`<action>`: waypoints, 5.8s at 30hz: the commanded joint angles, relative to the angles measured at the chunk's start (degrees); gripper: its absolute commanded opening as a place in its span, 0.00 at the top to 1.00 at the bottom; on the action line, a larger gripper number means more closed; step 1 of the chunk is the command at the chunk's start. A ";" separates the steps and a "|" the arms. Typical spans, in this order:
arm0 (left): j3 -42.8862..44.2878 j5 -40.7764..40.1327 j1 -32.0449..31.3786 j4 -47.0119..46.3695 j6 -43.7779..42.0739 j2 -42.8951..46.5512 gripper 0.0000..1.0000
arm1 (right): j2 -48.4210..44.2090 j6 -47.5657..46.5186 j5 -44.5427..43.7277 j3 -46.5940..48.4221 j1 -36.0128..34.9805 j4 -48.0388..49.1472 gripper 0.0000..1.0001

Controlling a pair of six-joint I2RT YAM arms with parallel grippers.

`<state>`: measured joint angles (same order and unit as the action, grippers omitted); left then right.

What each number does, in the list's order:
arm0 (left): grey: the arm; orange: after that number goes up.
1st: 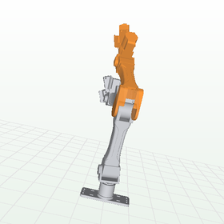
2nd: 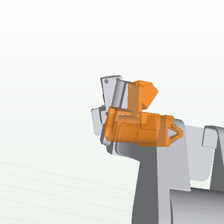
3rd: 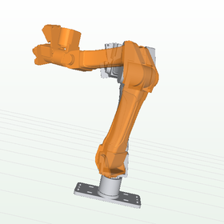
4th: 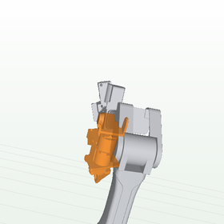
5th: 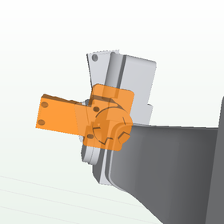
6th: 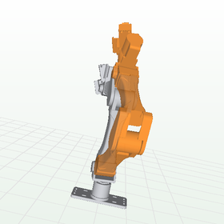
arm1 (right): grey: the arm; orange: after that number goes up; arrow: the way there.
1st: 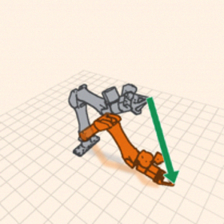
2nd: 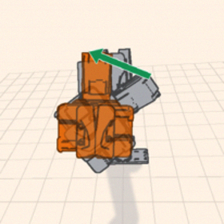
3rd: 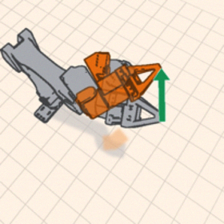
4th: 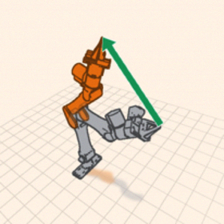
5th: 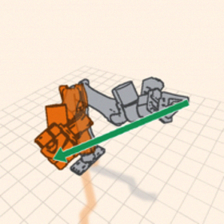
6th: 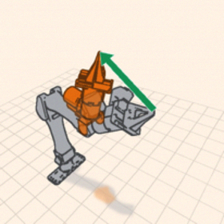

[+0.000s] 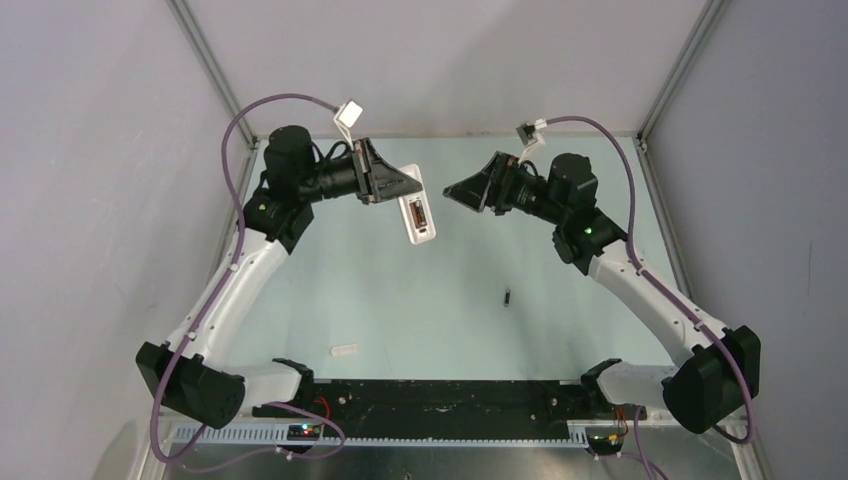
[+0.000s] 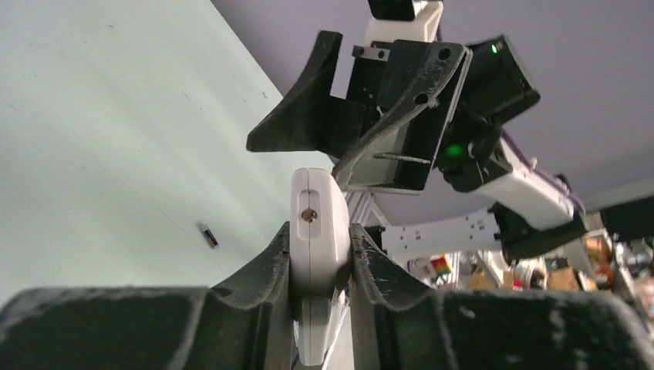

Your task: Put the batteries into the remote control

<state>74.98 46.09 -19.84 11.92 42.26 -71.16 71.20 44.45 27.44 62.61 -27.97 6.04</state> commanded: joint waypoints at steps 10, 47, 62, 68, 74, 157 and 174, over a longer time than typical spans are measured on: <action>0.87 13.32 -0.07 -2.07 -11.31 0.21 1.00 | -3.05 -15.63 17.78 0.13 -6.68 4.58 0.15; 2.42 8.72 -3.79 -3.08 -9.98 -0.82 0.89 | 8.89 -10.57 29.48 3.83 -9.67 13.49 0.72; -2.81 9.17 -3.17 -3.13 -15.02 2.99 0.34 | 8.14 -22.09 38.65 6.37 -8.25 -3.91 0.93; -4.49 12.66 -3.03 -2.94 -16.64 3.15 0.33 | 9.26 -28.67 43.81 8.49 -8.28 -16.68 0.95; -6.03 16.85 -3.20 -2.61 -16.91 2.18 0.32 | 10.37 -33.91 44.57 9.16 -9.12 -26.51 0.96; -30.85 -5.46 4.53 -49.53 26.11 -1.17 1.00 | 25.37 -8.41 -31.35 -4.00 1.06 -43.53 0.59; -32.86 -4.57 4.50 -49.54 25.27 -0.34 1.00 | 28.19 -7.27 -34.37 -3.96 -1.20 -44.59 0.83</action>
<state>42.06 41.15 -15.62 -35.03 67.55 -73.97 97.86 35.73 -4.40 58.57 -28.93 -38.41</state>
